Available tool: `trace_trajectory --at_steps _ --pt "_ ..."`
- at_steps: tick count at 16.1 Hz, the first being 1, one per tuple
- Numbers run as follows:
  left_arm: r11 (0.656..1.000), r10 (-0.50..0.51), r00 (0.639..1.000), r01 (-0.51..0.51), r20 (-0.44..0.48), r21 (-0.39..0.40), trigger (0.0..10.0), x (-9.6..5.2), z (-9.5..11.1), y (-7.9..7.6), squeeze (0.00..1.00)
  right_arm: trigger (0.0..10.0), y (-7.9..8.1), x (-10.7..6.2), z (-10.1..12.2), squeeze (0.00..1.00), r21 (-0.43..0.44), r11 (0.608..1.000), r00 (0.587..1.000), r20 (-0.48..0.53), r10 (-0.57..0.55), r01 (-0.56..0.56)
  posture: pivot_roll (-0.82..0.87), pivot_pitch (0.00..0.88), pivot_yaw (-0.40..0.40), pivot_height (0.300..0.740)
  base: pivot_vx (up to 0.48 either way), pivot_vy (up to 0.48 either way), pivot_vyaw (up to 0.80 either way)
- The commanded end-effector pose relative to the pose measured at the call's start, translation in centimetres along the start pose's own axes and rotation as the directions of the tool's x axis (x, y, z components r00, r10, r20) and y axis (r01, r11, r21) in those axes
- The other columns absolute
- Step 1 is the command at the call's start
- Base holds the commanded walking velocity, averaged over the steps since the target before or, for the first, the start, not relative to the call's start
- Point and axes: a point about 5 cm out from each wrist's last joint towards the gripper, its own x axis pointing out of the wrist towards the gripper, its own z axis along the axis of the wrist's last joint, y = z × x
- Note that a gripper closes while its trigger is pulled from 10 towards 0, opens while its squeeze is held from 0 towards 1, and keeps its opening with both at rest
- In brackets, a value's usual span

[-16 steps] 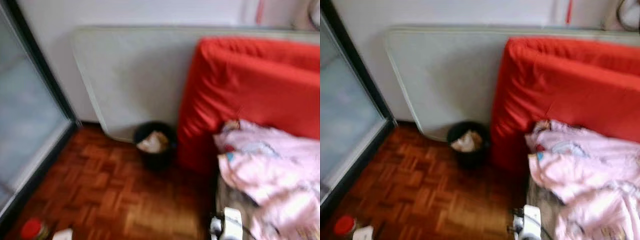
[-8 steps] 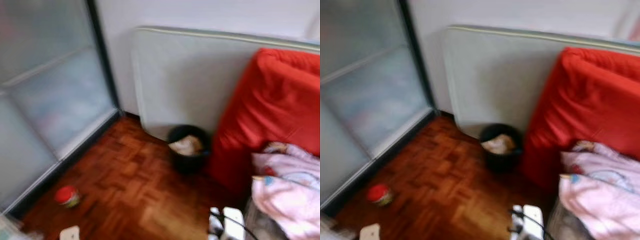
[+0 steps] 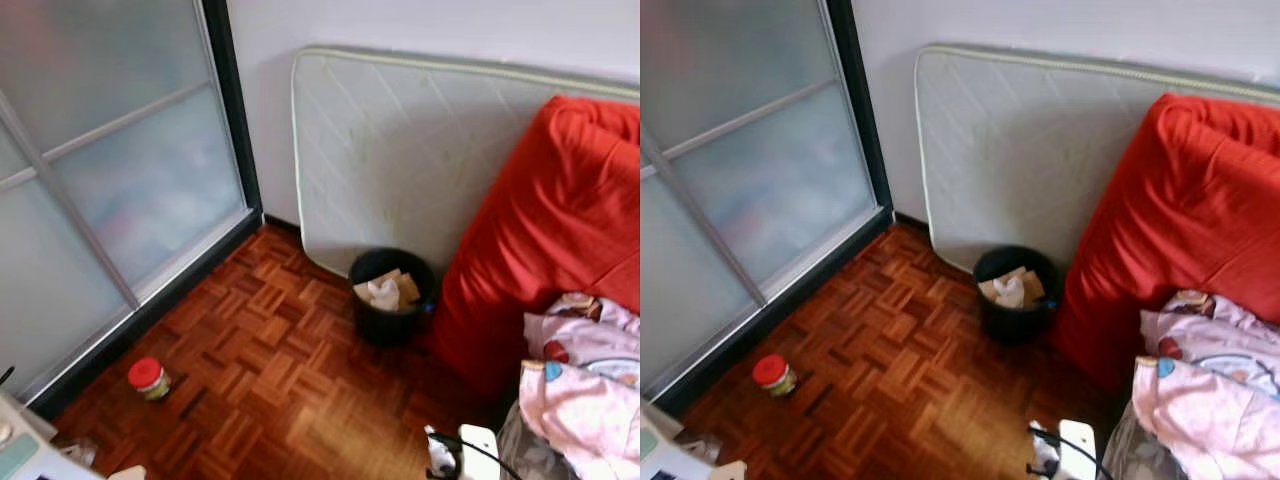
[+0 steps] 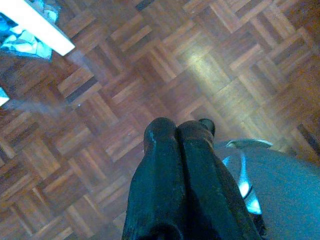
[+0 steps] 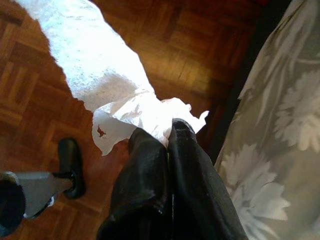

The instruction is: Clean up the room

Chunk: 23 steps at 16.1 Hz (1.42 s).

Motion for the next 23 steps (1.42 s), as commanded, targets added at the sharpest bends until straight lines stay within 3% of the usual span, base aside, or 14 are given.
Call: trace_trajectory --at_steps 1,7,10,23 --pt "1.0 0.013 1.0 -0.013 -0.009 0.01 10.0 -0.18 -0.25 0.66 0.0 10.0 0.23 0.05 0.22 0.0 0.004 1.0 1.0 0.0 0.01 -0.01 0.11 0.0 0.019 0.74 0.334 0.0 0.0" --pt "1.0 0.01 1.0 -0.01 -0.015 0.011 10.0 -0.28 -0.53 0.76 0.0 10.0 0.17 0.03 0.37 0.0 -0.053 0.998 1.0 0.006 0.029 -0.028 0.11 0.0 0.016 0.74 0.344 0.0 0.12" --pt "1.0 0.007 1.0 -0.007 -0.013 0.009 10.0 -0.18 -0.43 0.43 0.0 10.0 0.31 0.05 0.37 0.0 -0.051 0.998 0.999 0.005 0.035 -0.034 0.11 0.0 0.013 0.74 0.363 0.0 0.73" --pt "1.0 0.013 1.0 -0.013 -0.011 -0.012 10.0 -0.22 -0.47 0.56 0.0 10.0 0.18 0.03 0.24 0.0 -0.016 1.0 1.0 0.004 0.026 -0.026 0.12 0.0 0.003 0.74 0.372 0.0 0.0"
